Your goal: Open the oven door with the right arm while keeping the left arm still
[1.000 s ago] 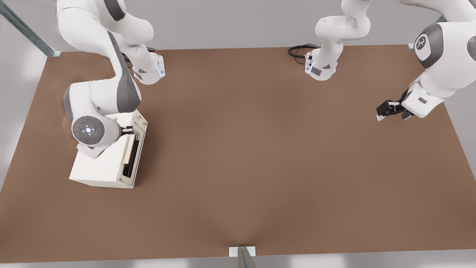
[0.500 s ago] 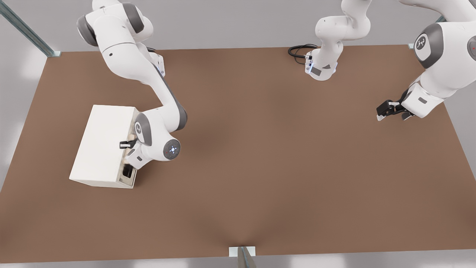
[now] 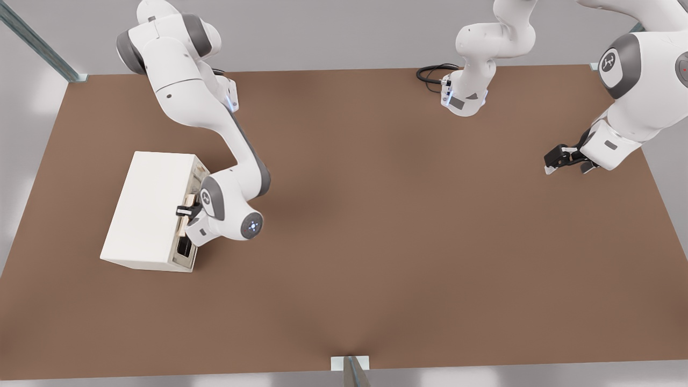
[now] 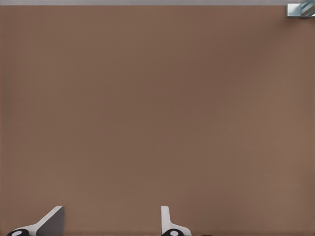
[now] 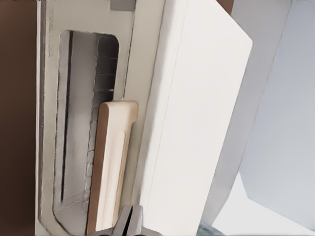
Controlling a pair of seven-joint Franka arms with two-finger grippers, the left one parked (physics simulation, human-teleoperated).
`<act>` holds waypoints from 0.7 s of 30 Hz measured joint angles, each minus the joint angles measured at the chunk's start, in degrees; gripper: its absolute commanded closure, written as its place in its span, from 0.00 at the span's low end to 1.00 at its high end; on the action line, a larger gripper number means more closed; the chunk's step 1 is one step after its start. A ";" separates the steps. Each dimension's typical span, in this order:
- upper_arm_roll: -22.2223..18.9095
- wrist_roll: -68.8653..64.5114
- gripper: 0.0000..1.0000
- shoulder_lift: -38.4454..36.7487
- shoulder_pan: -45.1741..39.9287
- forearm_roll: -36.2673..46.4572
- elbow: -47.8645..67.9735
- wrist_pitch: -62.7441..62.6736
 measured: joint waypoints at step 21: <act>3.45 7.66 1.00 1.23 1.92 0.36 -0.84 4.10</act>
